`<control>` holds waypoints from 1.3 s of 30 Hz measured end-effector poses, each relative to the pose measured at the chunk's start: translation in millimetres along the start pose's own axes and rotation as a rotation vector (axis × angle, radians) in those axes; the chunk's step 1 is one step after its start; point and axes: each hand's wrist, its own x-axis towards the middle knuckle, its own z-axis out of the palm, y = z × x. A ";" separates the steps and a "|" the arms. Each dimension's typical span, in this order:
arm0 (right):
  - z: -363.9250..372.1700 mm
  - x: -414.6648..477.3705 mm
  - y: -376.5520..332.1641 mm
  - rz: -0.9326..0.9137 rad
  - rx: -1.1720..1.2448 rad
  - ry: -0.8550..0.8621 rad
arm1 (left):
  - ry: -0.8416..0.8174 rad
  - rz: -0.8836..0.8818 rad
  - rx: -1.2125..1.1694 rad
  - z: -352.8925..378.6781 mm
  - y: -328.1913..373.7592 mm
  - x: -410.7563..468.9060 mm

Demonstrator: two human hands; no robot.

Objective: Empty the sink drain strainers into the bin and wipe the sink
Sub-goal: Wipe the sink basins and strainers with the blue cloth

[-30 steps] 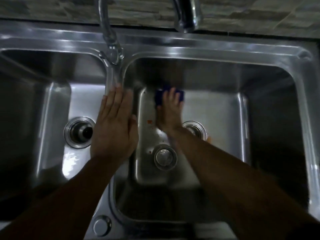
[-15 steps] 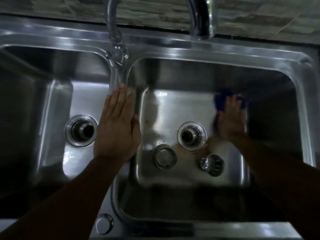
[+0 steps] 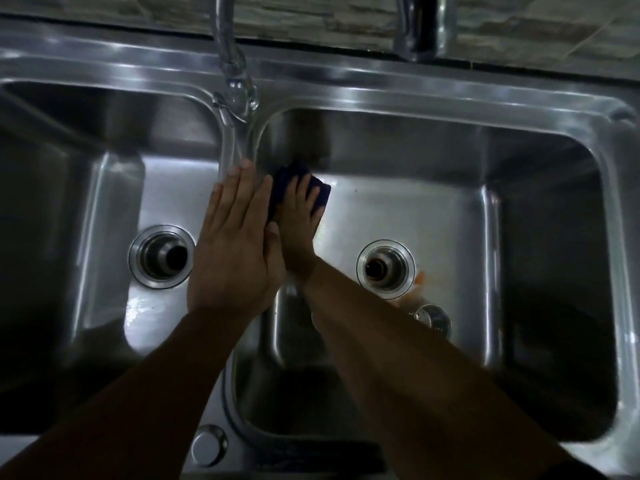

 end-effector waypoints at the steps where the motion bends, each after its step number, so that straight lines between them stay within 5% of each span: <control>1: -1.4 -0.1 9.7 -0.068 -0.048 -0.029 | 0.001 0.001 -0.004 0.1 -1.1 0.1; 4: -26.3 0.7 66.1 -0.270 -0.312 -0.082 | 0.007 0.005 -0.026 0.4 0.2 -0.1; 7: -74.4 3.1 137.4 -0.226 -0.392 0.026 | 0.026 0.013 -0.027 0.4 1.3 -0.3; 12: -147.6 -7.1 239.3 0.266 -0.359 0.212 | 0.025 0.014 -0.006 0.6 1.8 -1.4; 17: -121.1 13.1 179.9 0.709 -0.200 0.426 | 0.018 0.029 0.033 0.7 0.6 -1.4; 19: -88.4 17.8 131.9 0.596 -0.210 0.370 | 0.013 0.031 0.042 1.4 0.2 -0.7; 24: 3.0 7.4 48.1 -0.152 -0.328 -0.003 | -0.001 0.019 0.038 0.6 2.1 -1.5; 31: -37.3 -10.3 107.1 -0.613 -0.665 -0.212 | -0.015 0.034 0.041 0.5 0.4 -3.1; 39: -117.0 2.3 183.6 -0.173 -0.446 -0.024 | 0.018 0.065 0.137 2.7 2.6 -0.1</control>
